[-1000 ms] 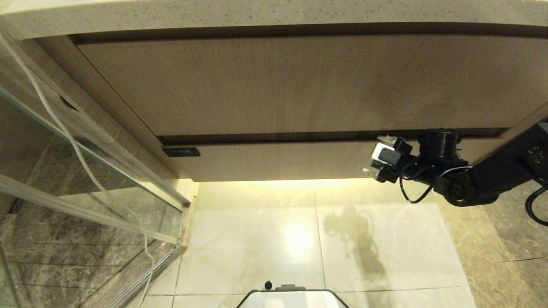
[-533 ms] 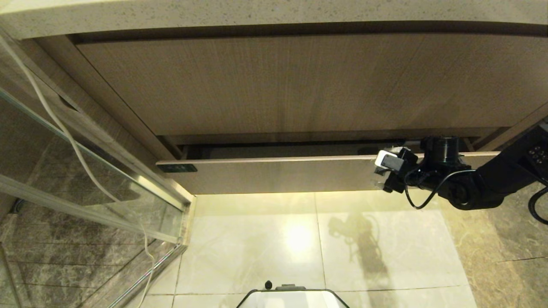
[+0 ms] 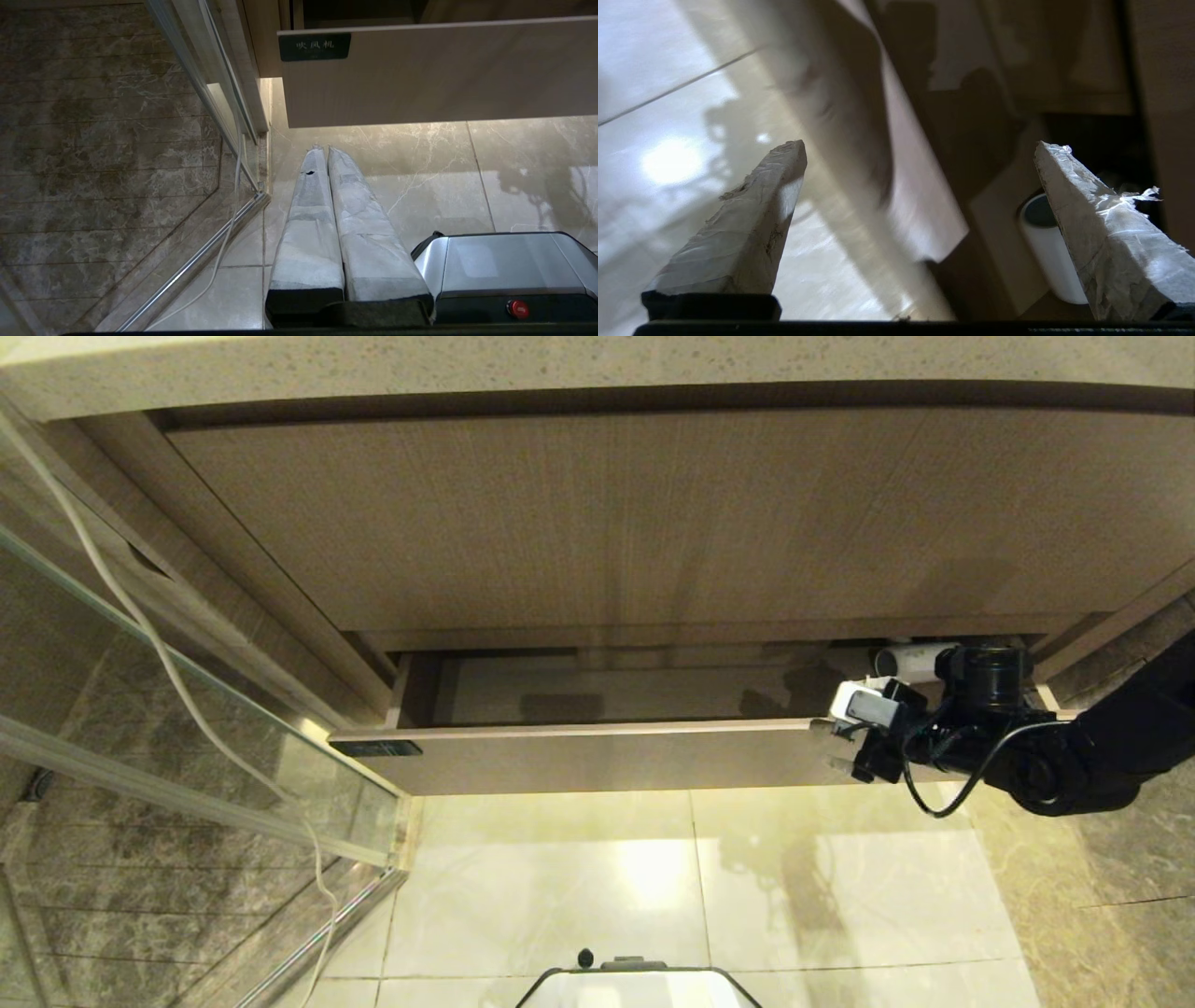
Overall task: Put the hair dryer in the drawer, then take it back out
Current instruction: Pull open the drawer
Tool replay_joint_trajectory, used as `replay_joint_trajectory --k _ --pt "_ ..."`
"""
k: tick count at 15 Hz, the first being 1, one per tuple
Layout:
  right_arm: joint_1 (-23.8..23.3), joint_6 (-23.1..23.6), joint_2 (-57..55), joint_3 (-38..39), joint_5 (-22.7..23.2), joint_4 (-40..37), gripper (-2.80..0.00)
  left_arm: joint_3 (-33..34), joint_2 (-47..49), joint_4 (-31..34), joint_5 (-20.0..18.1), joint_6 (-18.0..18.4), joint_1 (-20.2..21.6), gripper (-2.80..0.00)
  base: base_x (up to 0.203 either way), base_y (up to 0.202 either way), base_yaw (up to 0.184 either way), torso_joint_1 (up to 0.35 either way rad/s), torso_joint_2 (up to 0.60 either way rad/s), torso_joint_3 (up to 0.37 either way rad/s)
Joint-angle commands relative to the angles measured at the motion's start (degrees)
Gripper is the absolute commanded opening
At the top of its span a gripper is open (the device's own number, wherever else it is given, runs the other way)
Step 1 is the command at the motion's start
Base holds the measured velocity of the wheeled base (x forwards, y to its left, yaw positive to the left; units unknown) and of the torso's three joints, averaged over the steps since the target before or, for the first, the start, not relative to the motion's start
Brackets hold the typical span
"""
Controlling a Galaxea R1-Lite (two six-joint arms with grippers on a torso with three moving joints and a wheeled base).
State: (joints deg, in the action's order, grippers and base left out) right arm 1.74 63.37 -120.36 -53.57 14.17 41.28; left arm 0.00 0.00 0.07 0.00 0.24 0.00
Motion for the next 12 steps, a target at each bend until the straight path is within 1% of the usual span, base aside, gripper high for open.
replay_joint_trajectory --k 1,2,4,5,6,7,9,11,12 --pt "-1.35 0.36 7.51 5.83 0.30 -2.61 0.00 0.09 0.00 0.01 0.00 0.02 0.00 -2.80 0.000 0.000 0.000 0.000 0.00 0.000" --pt "-2.04 0.31 9.89 7.73 0.30 -5.10 0.00 0.08 0.00 0.01 0.00 0.02 0.00 -2.80 0.000 0.000 0.000 0.000 0.00 0.000" --pt "-3.65 -0.46 14.25 10.00 0.32 -13.36 0.00 0.00 0.00 0.01 0.00 0.02 0.00 -2.80 0.000 0.000 0.000 0.000 0.00 0.000" --pt "-4.39 -2.80 16.44 10.53 0.33 -17.71 0.00 0.09 0.00 0.01 0.00 0.02 0.00 -2.80 0.000 0.000 0.000 0.000 0.00 0.000" --pt "-5.11 -6.84 18.76 10.87 0.42 -21.29 0.00 0.09 0.00 0.01 0.00 0.02 0.00 -2.80 0.000 0.000 0.000 0.000 0.00 0.000" --pt "-5.98 -12.30 21.43 11.11 0.41 -24.80 0.00 0.08 0.00 0.01 0.00 0.02 0.00 -2.80 0.000 0.000 0.000 0.000 0.00 0.000" --pt "-7.27 -25.07 27.17 11.48 0.53 -30.74 0.00 0.08 -0.01 0.01 0.00 0.02 0.00 -2.80 0.000 0.000 0.000 0.000 0.00 0.000" --pt "-8.78 -37.52 34.15 11.97 0.30 -34.88 0.00 0.09 -0.08 0.01 0.00 0.02 0.00 -2.80 0.000 0.000 0.000 0.000 0.00 0.000" --pt "-9.34 -40.95 37.25 12.72 -0.60 -36.01 -2.80 0.09 -0.06 0.01 0.00 0.02 0.00 -2.80 0.000 0.000 0.000 0.000 0.00 0.000"
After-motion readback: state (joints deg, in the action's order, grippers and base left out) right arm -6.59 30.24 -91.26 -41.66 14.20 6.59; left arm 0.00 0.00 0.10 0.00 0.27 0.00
